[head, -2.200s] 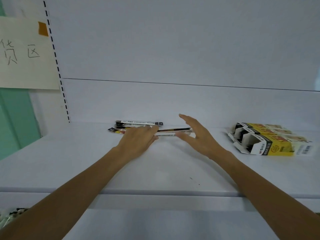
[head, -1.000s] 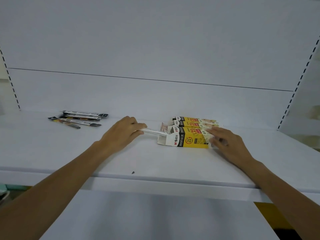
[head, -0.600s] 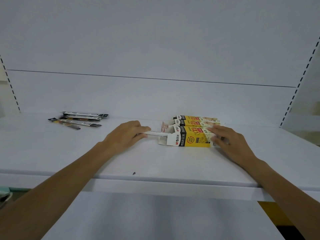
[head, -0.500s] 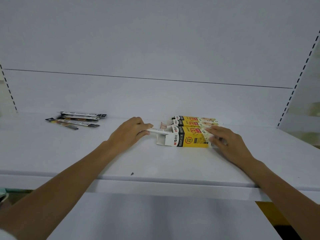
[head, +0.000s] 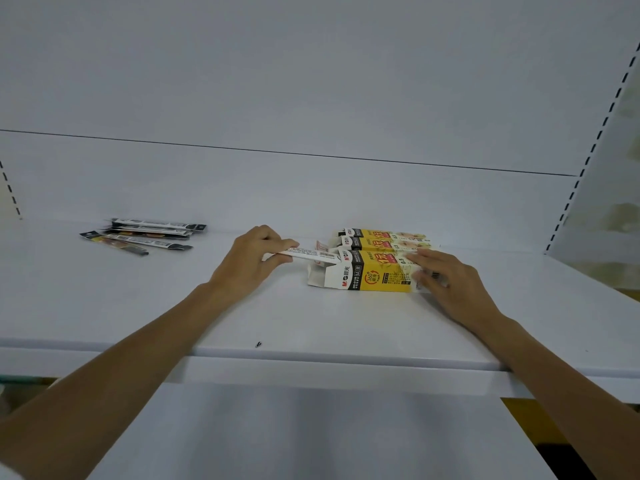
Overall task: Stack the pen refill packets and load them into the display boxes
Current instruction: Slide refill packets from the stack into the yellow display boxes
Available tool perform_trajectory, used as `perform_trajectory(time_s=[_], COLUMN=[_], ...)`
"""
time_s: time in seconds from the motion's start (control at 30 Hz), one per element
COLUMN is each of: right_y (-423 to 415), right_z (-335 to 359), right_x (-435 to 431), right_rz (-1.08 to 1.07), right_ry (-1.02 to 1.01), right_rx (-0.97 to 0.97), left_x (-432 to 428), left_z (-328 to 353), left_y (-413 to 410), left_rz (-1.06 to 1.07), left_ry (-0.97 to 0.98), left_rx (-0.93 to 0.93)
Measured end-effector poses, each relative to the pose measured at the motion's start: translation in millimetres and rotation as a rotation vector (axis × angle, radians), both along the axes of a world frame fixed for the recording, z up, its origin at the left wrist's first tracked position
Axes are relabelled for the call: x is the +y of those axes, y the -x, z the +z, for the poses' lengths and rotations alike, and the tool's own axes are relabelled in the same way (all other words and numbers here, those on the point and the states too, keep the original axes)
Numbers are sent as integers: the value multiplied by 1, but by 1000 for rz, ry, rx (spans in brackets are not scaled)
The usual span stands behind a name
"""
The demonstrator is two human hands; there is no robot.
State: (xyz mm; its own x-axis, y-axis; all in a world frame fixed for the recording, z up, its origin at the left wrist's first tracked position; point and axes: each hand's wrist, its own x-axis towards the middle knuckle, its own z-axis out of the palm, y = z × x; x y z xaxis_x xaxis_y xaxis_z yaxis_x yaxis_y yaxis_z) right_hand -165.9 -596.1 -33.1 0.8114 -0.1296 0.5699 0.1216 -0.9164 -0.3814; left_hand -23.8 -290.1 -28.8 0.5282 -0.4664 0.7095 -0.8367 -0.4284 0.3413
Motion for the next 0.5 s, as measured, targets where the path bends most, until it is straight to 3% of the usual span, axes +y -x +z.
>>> perform_trajectory(time_s=[0.07, 0.23, 0.33, 0.4, 0.5], right_y=[0, -1, -2, -2, -2], right_z=[0, -1, -2, -2, -2], right_x=[0, -2, -2, -1, 0], right_rz=[3, -6, -10, -20, -29], right_ry=[3, 27, 37, 56, 76], right_rx=[2, 15, 22, 24, 19], left_x=[-8, -35, -47, -43, -30], left_z=[1, 2, -2, 2, 13], left_y=[4, 17, 23, 24, 20], left_rz=[-5, -109, -95, 20, 275], left_ry=[-45, -394, -506, -454, -209], left_rx=[42, 221, 168, 174, 332])
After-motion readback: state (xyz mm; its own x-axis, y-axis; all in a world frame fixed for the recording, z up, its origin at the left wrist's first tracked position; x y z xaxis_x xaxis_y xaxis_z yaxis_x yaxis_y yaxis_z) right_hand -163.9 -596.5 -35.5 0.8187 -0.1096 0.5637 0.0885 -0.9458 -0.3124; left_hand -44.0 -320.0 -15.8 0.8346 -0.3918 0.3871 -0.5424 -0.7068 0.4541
